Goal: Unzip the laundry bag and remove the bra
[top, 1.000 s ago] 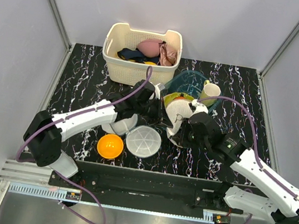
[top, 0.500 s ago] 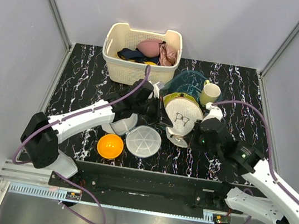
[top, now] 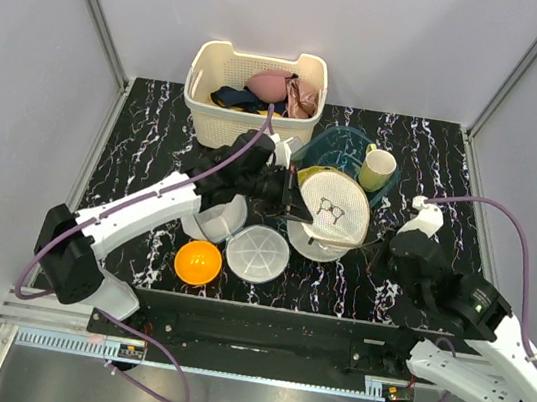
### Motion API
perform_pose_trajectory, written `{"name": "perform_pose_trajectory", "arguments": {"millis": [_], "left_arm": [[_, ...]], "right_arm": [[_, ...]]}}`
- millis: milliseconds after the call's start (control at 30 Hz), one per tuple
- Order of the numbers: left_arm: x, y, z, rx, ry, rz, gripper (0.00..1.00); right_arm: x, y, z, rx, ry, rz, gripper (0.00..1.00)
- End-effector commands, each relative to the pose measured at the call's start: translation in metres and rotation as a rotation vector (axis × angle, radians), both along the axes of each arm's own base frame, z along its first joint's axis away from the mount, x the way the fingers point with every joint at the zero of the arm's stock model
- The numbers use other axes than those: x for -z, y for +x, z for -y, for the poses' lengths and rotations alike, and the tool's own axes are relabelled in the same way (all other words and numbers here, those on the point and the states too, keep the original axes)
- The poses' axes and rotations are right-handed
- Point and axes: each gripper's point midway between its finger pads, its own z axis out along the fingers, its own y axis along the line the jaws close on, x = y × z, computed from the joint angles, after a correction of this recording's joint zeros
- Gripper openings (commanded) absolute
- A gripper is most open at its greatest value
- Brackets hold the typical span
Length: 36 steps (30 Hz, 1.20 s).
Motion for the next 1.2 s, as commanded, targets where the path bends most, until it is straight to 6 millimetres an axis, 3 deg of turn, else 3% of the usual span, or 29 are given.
{"name": "perform_pose_trajectory", "arguments": {"millis": [0, 33, 100, 167, 333, 367, 467, 500, 533, 567, 633, 667, 767, 800, 867, 900, 933, 967, 1033, 1100, 1133, 1167], "left_arm": [[-0.021, -0.008, -0.011, 0.126, 0.023, 0.098, 0.0], [-0.03, -0.007, -0.01, 0.159, 0.025, 0.149, 0.0], [-0.025, -0.008, -0.013, 0.182, 0.071, 0.14, 0.0], [-0.033, -0.002, -0.011, 0.178, 0.068, 0.165, 0.0], [-0.029, 0.016, 0.01, 0.179, 0.067, 0.145, 0.0], [-0.038, 0.022, 0.015, 0.175, 0.054, 0.163, 0.0], [-0.029, 0.038, 0.023, 0.169, 0.092, 0.161, 0.0], [-0.037, 0.042, 0.026, 0.168, 0.092, 0.171, 0.02], [-0.036, 0.044, 0.028, 0.173, 0.1, 0.169, 0.05], [-0.029, 0.048, 0.032, 0.177, 0.113, 0.153, 0.17], [-0.032, 0.049, 0.032, 0.182, 0.12, 0.149, 0.3], [-0.034, 0.051, 0.03, 0.168, 0.127, 0.157, 0.51], [-0.032, 0.058, 0.013, 0.067, 0.184, 0.166, 0.59], [-0.047, 0.057, 0.004, 0.034, 0.16, 0.198, 0.68], [-0.038, 0.053, -0.009, -0.021, 0.164, 0.148, 0.7], [-0.056, 0.047, -0.014, -0.039, 0.119, 0.178, 0.77], [-0.057, 0.043, -0.017, -0.058, 0.109, 0.158, 0.82], [-0.047, 0.039, -0.024, -0.071, 0.127, 0.14, 0.83], [-0.055, 0.029, -0.035, -0.11, 0.11, 0.138, 0.9], [-0.044, 0.025, -0.044, -0.144, 0.125, 0.106, 0.98], [-0.052, 0.02, -0.049, -0.162, 0.102, 0.103, 0.99], [-0.045, 0.016, -0.052, -0.17, 0.109, 0.082, 0.99]], "right_arm": [[-0.023, 0.006, 0.048, 0.171, -0.075, 0.102, 0.0], [-0.034, 0.009, 0.045, 0.171, -0.044, 0.129, 0.0], [-0.044, 0.011, 0.038, 0.153, -0.007, 0.155, 0.0], [-0.052, 0.014, 0.021, 0.091, 0.037, 0.173, 0.0], [-0.038, 0.024, -0.035, -0.039, 0.073, 0.074, 0.0], [-0.034, 0.022, -0.047, -0.08, 0.095, 0.051, 0.0], [-0.028, 0.025, -0.071, -0.13, 0.158, 0.041, 0.0], [-0.027, 0.026, -0.074, -0.133, 0.168, 0.04, 0.0], [-0.028, 0.027, -0.077, -0.136, 0.184, 0.043, 0.0], [-0.027, 0.027, -0.077, -0.133, 0.181, 0.04, 0.0], [-0.026, 0.027, -0.076, -0.125, 0.182, 0.04, 0.0], [-0.027, 0.028, -0.074, -0.117, 0.185, 0.045, 0.0], [-0.025, 0.027, -0.069, -0.094, 0.193, 0.05, 0.0], [-0.025, 0.026, -0.068, -0.093, 0.199, 0.052, 0.0], [-0.021, 0.026, -0.066, -0.08, 0.203, 0.044, 0.0], [-0.018, 0.025, -0.066, -0.079, 0.2, 0.04, 0.0], [-0.017, 0.025, -0.066, -0.077, 0.204, 0.036, 0.0], [-0.017, 0.026, -0.067, -0.078, 0.206, 0.036, 0.0], [-0.016, 0.026, -0.07, -0.084, 0.207, 0.034, 0.0], [-0.016, 0.027, -0.072, -0.088, 0.207, 0.031, 0.0], [-0.016, 0.027, -0.074, -0.095, 0.213, 0.028, 0.0], [-0.016, 0.027, -0.075, -0.095, 0.215, 0.027, 0.0]]}}
